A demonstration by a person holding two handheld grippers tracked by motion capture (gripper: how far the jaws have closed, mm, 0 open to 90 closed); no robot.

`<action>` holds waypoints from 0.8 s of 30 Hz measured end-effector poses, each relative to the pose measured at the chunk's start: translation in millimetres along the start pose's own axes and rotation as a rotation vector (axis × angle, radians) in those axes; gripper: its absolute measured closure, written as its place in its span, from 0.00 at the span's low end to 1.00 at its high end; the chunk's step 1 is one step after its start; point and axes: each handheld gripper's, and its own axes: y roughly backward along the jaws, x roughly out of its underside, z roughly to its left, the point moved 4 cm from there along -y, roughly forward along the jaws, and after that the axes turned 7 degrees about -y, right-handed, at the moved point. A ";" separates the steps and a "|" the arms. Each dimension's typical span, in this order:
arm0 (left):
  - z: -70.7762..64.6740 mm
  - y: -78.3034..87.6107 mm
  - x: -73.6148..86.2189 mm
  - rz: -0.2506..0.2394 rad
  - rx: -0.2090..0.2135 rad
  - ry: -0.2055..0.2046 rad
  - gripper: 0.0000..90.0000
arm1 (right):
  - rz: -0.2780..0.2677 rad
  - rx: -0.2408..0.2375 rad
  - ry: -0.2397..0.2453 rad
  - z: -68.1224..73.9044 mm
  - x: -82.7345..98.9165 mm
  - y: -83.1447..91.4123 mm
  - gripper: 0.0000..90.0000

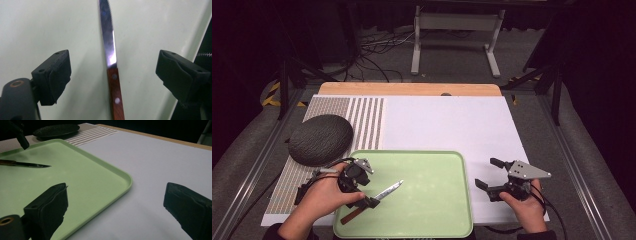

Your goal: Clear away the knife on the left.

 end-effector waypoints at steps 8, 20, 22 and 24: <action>-5.1 -5.8 -7.3 -0.087 0.012 -0.186 0.37 | -0.002 0.000 0.000 0.0 -0.1 0.8 0.07; -7.2 -19.9 -3.0 0.025 0.064 -0.322 1.00 | -0.001 -0.012 0.002 1.2 -0.2 0.2 0.07; -6.7 -22.2 -2.2 0.036 0.067 -0.324 1.00 | 0.000 -0.013 0.003 1.3 -0.1 0.3 0.07; -6.8 -23.6 -0.8 0.057 0.072 -0.323 1.00 | 0.000 -0.013 0.003 1.3 -0.1 0.3 0.07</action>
